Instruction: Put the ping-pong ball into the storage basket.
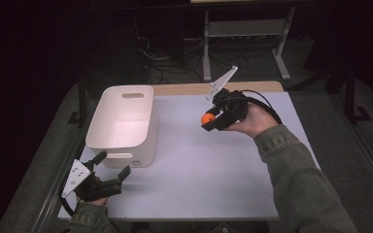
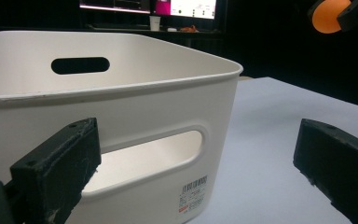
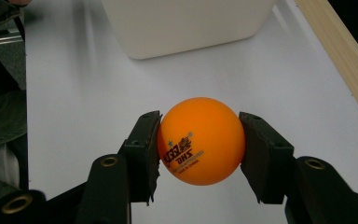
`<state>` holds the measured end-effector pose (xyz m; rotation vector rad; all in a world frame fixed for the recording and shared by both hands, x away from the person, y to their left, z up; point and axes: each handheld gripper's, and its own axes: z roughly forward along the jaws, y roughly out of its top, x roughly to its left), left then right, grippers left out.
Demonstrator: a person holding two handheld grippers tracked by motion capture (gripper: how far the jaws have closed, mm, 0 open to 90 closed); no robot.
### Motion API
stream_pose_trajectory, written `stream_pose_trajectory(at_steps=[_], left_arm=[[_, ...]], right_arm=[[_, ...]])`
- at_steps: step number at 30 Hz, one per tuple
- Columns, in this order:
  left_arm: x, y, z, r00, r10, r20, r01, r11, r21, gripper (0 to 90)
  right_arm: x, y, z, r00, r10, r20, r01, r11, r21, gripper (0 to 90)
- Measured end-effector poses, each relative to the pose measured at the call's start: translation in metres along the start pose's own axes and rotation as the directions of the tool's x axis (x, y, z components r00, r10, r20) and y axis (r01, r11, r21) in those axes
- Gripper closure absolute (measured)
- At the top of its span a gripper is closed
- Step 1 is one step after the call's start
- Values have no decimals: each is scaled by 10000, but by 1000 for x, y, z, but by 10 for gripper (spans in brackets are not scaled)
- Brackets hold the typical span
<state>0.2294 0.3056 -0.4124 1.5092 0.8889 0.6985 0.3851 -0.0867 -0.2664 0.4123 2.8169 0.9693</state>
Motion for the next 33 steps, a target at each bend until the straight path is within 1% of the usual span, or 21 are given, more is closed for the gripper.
stream_pose_trajectory(at_steps=[9,11,12,21,27,33], left_arm=[[0,0,0,10000,19,13,-19,10000,0,1],[0,0,0,10000,21,10,-21,10000,5,1],[0,0,0,10000,15,6,-15,10000,2,1],[0,0,0,10000,12,22,-12,10000,5,1],[0,0,0,10000,10,31,-10,10000,11,1],[0,0,0,10000,-11,18,11,10000,36,1]], right_arm=[[1,15,2,9997,-257,-30,258,9997,38,496],[2,19,4,9992,-391,-74,392,9992,41,496],[2,20,4,9993,-359,-80,359,9993,55,495],[4,32,8,9984,-544,-142,545,9985,55,496],[4,43,11,9972,-725,-206,727,9973,53,496],[5,50,16,9962,-824,-269,826,9966,48,495]])
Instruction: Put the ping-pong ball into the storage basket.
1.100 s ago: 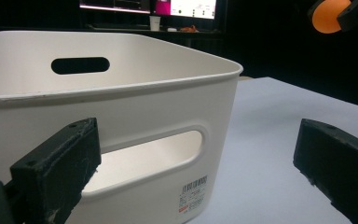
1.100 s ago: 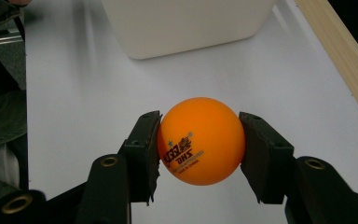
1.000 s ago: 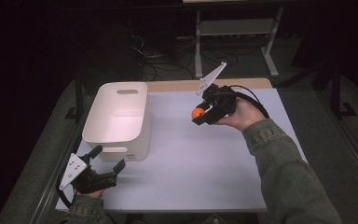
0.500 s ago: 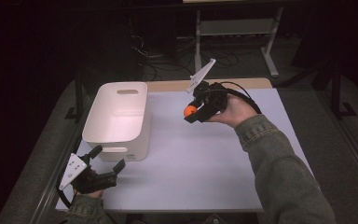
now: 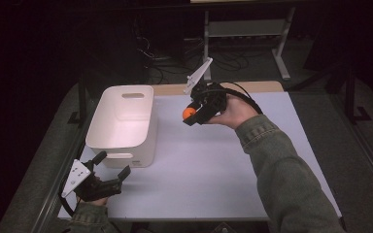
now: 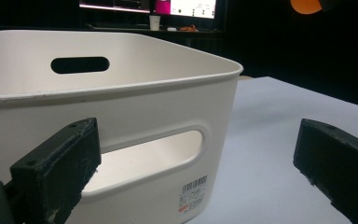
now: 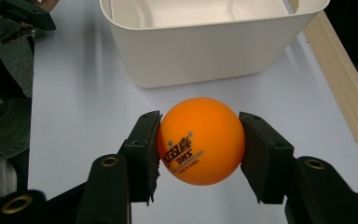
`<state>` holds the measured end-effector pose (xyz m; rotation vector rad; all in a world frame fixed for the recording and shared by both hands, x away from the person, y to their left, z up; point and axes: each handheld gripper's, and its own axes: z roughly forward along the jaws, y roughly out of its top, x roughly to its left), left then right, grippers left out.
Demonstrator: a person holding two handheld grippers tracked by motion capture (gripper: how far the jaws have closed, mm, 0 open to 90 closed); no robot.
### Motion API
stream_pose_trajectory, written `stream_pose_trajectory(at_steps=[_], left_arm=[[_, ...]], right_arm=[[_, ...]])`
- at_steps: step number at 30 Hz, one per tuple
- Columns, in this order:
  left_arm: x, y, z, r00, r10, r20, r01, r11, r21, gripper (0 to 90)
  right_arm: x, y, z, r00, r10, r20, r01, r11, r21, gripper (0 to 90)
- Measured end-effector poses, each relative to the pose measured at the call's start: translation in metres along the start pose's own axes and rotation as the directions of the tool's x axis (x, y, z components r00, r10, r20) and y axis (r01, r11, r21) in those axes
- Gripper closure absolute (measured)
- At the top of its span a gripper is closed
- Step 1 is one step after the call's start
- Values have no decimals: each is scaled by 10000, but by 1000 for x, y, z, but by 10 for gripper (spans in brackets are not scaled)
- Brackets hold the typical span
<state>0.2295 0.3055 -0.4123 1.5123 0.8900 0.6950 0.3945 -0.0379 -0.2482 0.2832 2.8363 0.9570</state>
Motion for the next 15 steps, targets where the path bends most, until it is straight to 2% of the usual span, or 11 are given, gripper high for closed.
stream_pose_trajectory(at_steps=[15], left_arm=[[0,0,0,10000,-33,-2,33,10000,-38,1]], right_arm=[[-2,20,9,9998,-176,-111,176,9998,-69,496]])
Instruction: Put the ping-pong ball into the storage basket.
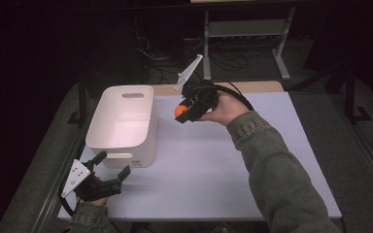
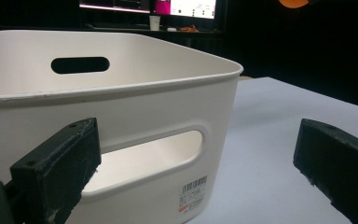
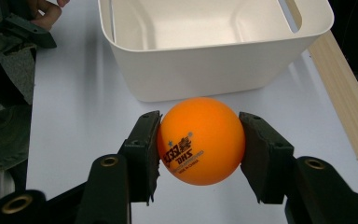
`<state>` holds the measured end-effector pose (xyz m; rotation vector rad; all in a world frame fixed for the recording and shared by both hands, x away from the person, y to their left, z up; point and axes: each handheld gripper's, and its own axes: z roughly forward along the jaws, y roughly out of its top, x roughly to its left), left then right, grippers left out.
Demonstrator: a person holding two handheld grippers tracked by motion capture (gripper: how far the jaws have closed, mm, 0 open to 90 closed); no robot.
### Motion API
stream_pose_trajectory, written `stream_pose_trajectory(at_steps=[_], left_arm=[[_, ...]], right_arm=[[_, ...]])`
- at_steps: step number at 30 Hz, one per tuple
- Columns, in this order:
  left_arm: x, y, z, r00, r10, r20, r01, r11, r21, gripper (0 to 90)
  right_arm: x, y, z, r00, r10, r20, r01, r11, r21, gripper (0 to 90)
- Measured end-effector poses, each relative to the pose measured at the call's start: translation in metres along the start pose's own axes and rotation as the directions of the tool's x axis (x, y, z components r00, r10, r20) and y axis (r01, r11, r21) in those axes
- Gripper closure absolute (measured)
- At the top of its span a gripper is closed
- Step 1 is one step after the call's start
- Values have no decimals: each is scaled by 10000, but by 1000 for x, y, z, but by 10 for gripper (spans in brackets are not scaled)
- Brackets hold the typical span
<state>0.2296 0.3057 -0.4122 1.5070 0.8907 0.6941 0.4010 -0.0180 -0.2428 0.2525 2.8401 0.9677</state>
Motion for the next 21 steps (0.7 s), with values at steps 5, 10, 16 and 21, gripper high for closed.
stream_pose_trajectory(at_steps=[5,10,16,21], left_arm=[[0,0,0,10000,2,-8,-2,10000,-11,1],[0,0,0,10000,25,14,-25,10000,-22,1],[0,0,0,10000,42,20,-42,10000,-17,1],[0,0,0,10000,43,21,-43,10000,-15,1]], right_arm=[[0,6,3,10000,-67,-42,67,10000,6,496],[0,11,7,9999,-121,-92,120,9999,-61,496],[-2,16,12,9996,-209,-167,209,9998,-38,496],[-2,22,16,9995,-240,-212,240,9997,-3,495]])
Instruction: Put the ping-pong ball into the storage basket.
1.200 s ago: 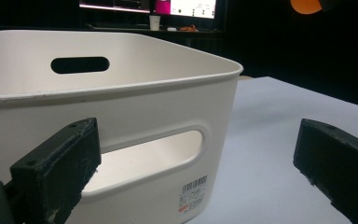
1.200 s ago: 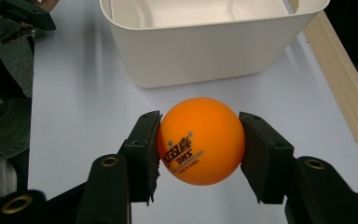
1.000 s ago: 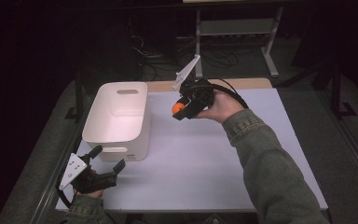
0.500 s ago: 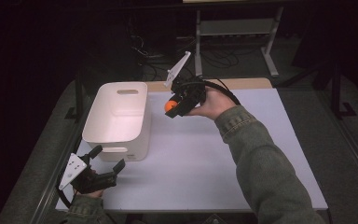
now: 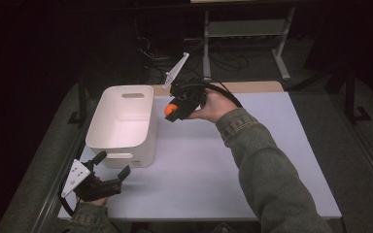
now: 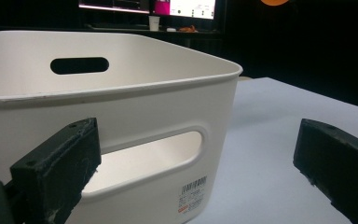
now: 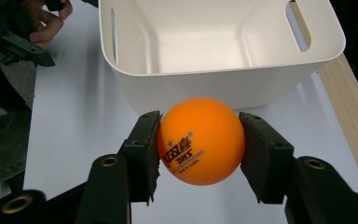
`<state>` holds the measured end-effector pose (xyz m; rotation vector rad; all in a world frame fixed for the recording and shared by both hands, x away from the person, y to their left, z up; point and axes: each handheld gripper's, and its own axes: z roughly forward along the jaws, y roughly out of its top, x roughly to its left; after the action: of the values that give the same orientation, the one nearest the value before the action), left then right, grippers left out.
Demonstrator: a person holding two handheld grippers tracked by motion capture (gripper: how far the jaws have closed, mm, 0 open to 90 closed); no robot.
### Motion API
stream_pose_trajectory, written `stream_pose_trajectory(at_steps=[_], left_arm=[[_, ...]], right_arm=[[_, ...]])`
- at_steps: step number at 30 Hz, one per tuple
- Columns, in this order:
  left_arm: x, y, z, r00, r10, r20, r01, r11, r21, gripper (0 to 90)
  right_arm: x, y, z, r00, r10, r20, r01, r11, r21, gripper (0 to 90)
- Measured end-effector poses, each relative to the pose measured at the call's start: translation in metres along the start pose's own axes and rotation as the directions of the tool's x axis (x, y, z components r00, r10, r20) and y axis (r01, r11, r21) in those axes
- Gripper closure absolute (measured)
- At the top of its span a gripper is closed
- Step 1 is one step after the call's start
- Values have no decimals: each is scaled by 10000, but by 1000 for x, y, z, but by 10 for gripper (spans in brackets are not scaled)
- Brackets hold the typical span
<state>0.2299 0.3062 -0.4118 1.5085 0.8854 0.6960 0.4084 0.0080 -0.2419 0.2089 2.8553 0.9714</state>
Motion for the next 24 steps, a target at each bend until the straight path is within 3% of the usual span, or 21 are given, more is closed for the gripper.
stream_pose_trajectory(at_steps=[24], left_arm=[[0,0,1,10000,-70,38,69,10000,45,1]], right_arm=[[1,23,26,9990,-316,-321,318,9995,82,496]])
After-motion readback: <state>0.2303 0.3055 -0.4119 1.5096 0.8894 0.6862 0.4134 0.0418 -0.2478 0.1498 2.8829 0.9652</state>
